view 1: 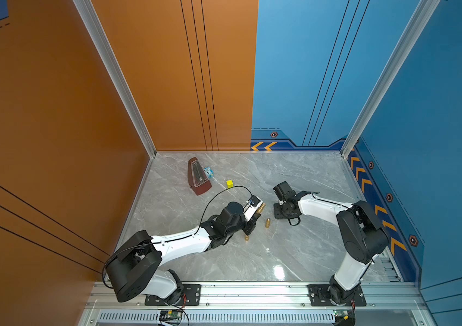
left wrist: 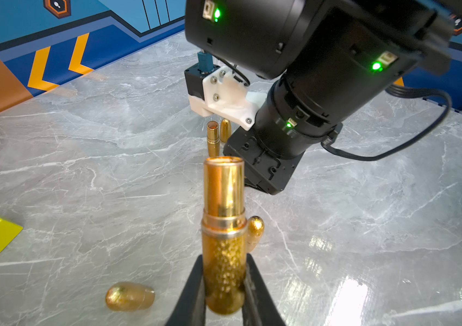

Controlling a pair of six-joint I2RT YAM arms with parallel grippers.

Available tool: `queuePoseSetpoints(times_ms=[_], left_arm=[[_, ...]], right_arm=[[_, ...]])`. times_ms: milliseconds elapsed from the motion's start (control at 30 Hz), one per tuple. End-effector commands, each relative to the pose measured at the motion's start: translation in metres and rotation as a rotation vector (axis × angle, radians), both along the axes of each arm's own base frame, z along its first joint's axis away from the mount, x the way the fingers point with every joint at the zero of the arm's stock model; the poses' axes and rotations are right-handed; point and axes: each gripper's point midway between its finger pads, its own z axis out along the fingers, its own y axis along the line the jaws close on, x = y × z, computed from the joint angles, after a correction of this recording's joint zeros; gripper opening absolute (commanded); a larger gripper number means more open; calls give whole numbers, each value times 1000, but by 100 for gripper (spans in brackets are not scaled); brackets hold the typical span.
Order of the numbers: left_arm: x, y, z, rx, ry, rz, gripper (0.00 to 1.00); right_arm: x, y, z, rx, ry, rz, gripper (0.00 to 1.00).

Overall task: Open the lipstick cap
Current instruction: Place the cover at the center of the board, then place the lipstick at the center of the board.

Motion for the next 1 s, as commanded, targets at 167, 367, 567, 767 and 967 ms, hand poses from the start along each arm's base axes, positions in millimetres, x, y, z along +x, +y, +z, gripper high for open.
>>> queuePoseSetpoints(times_ms=[167,367,567,767,967], left_arm=[[-4,5,7,-22,-6,-6,0],[-12,-1,8,-35,8,-55,0],[-17,-10,10,-46,15,-97,0],[-19,-21,13,-51,14,-117,0],[-22,-31,16,-49,6,-139,0]], right_arm=[[-19,-6,31,32,-19,3,49],[-38,-6,64,100,-31,20,53],[-61,2,110,248,-48,73,58],[-83,24,152,456,-52,148,63],[-96,53,178,642,-28,224,67]])
